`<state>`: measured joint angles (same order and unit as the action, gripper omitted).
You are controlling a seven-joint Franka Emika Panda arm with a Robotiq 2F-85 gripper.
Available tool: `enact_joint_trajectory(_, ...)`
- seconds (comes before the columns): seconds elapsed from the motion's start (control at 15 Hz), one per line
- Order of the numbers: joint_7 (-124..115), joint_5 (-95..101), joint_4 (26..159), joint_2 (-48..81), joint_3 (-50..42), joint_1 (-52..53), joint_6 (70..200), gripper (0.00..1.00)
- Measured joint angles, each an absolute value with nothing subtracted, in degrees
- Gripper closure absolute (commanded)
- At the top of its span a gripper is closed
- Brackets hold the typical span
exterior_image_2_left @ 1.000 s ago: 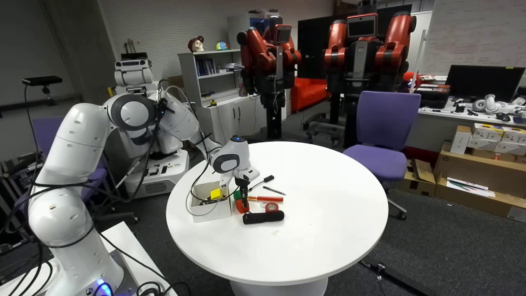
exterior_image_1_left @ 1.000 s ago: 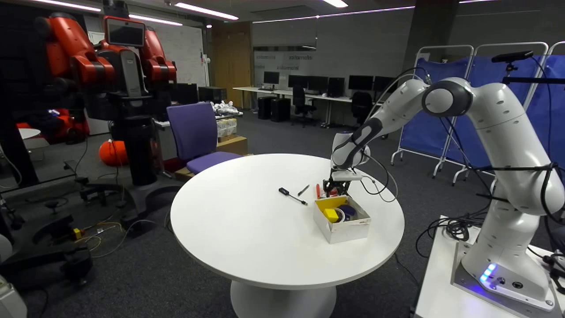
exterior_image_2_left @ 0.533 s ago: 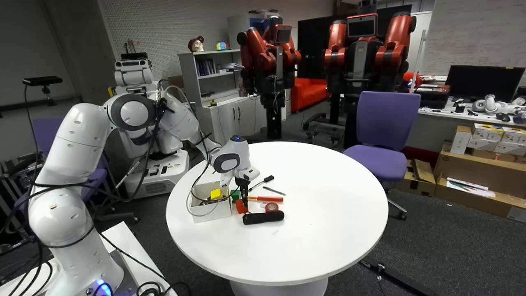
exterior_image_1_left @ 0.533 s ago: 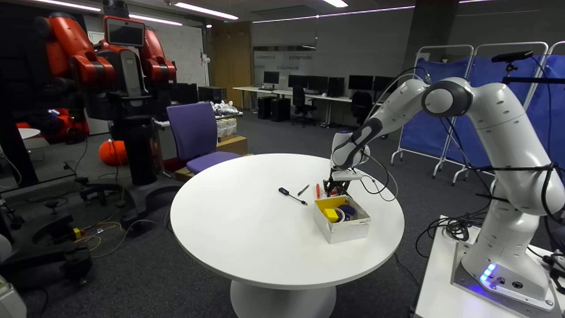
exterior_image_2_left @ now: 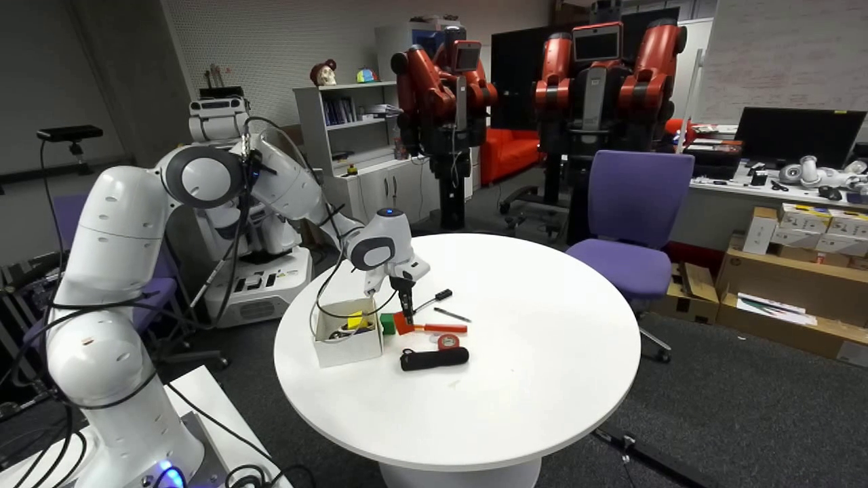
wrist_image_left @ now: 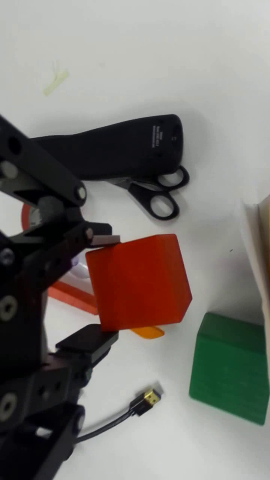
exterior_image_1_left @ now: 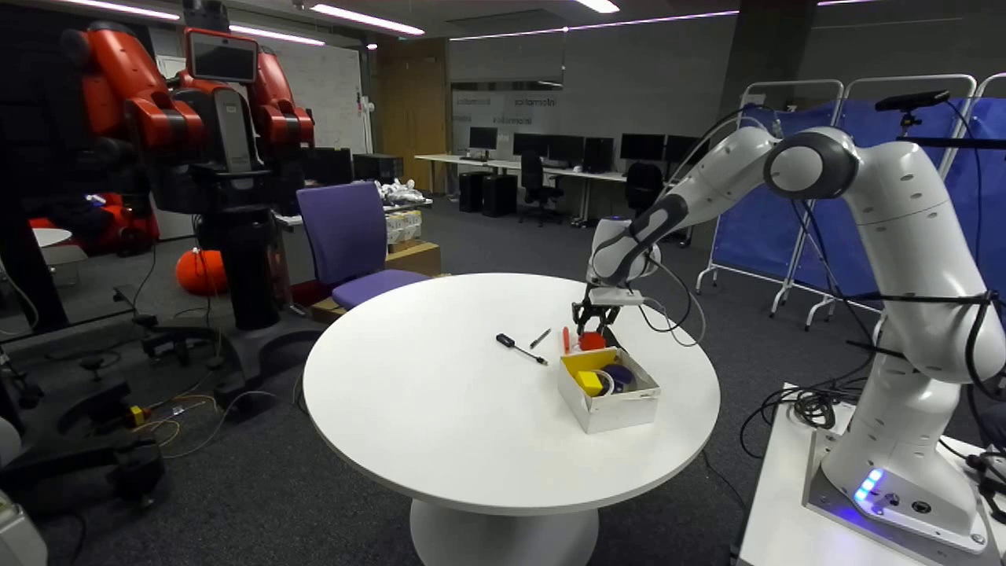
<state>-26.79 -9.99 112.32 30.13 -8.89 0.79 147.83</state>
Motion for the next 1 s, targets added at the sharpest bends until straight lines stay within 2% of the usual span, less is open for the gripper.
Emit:
enact_joint_trajectory(0.4,-26.8,-10.6,114.3,21.5,-7.9,0.7,147.7,0.68)
enact_joint_trajectory(1.0,-27.6,-10.9,122.9,14.0,-1.8,3.5,140.7,0.68)
